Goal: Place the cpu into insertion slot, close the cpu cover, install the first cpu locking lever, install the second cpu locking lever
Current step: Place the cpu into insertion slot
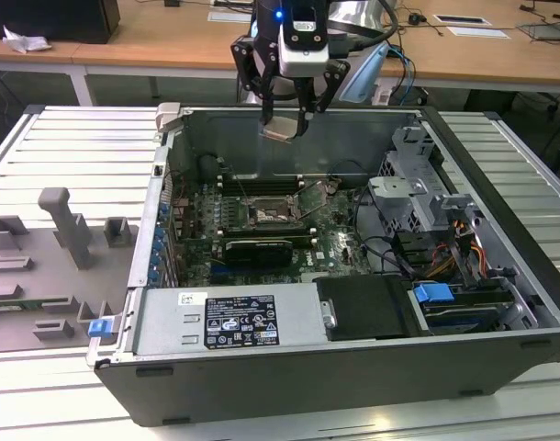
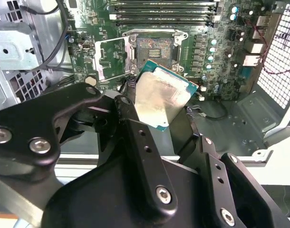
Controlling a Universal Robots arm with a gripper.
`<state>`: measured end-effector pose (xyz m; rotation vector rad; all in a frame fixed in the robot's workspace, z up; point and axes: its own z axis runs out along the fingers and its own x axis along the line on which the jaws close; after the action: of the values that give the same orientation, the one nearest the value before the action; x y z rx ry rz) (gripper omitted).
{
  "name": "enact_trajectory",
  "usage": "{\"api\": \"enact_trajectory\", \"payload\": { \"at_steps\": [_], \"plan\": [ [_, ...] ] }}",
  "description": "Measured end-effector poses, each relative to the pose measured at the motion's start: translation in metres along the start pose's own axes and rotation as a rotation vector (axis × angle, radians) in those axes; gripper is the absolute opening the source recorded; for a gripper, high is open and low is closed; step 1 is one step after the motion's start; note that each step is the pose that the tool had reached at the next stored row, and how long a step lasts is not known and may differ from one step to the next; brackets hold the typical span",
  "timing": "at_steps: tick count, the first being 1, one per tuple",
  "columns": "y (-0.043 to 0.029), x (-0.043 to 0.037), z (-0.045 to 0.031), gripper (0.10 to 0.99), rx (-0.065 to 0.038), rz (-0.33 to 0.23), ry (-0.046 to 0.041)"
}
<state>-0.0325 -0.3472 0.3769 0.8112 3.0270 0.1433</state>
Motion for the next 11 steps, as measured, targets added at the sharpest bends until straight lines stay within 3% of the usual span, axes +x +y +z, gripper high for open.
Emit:
{"api": "enact_trajectory", "payload": {
  "at_steps": [11],
  "plan": [
    [0.0000,0.0000,0.0000,0.525,-0.001,0.065,-0.0058]
  ]
}}
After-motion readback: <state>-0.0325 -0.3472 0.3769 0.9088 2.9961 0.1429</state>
